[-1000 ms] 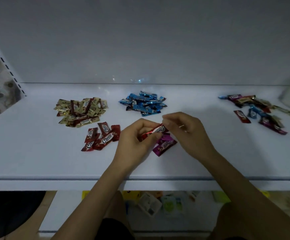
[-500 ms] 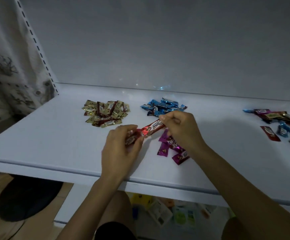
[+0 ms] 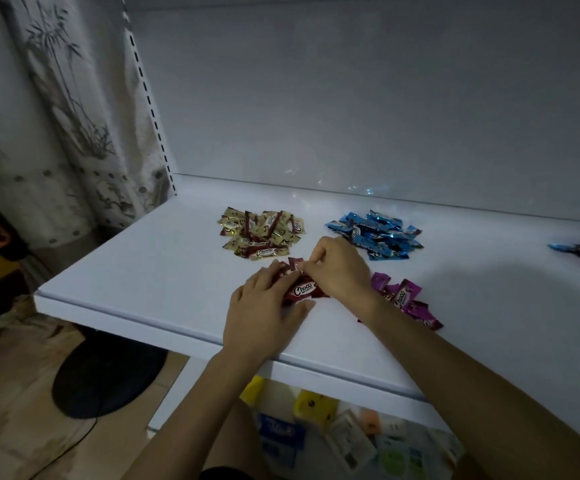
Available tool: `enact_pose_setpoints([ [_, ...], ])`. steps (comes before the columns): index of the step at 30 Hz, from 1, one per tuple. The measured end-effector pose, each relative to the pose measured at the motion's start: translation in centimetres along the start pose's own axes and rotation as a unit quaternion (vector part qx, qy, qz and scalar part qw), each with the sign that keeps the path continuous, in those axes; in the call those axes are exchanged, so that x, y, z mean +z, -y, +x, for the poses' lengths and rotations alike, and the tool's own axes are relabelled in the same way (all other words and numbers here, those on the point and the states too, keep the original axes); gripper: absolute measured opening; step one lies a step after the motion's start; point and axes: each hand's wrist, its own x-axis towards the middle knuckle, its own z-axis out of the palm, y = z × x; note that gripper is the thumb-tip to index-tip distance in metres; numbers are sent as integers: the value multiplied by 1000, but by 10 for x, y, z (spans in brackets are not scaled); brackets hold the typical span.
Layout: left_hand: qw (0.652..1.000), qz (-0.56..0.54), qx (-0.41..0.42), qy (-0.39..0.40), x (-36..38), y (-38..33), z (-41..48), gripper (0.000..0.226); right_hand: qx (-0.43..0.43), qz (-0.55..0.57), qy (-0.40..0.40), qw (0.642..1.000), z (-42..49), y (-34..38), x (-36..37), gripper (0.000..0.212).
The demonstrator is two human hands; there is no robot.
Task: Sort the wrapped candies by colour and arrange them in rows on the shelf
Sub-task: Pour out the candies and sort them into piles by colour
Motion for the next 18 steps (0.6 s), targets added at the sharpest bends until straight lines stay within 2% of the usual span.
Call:
enact_pose_setpoints([
  [2, 1000, -11, -5, -1, -1, -1, 0, 57, -11, 17, -3, 1000, -2, 1, -6, 13],
  [4, 998, -55, 5, -43, -5, -4, 0, 57, -26, 61, -6, 998, -8, -2, -18, 14],
  [6, 991, -89, 41, -96, -6, -12, 1, 54, -35, 99, -8, 994, -17, -11, -34, 15],
  [8, 983, -116, 83, -115, -4, -31, 3, 51, -33, 117, -15, 992, -27, -26, -50, 18],
  [12, 968, -176, 153, -89, 6, -92, 11, 52, -29, 121, -77, 989, -51, -63, -81, 17],
  [18, 959, -191, 210, -12, 34, -163, 22, 61, 55, 9, -140, 989, -88, -128, -133, 30],
])
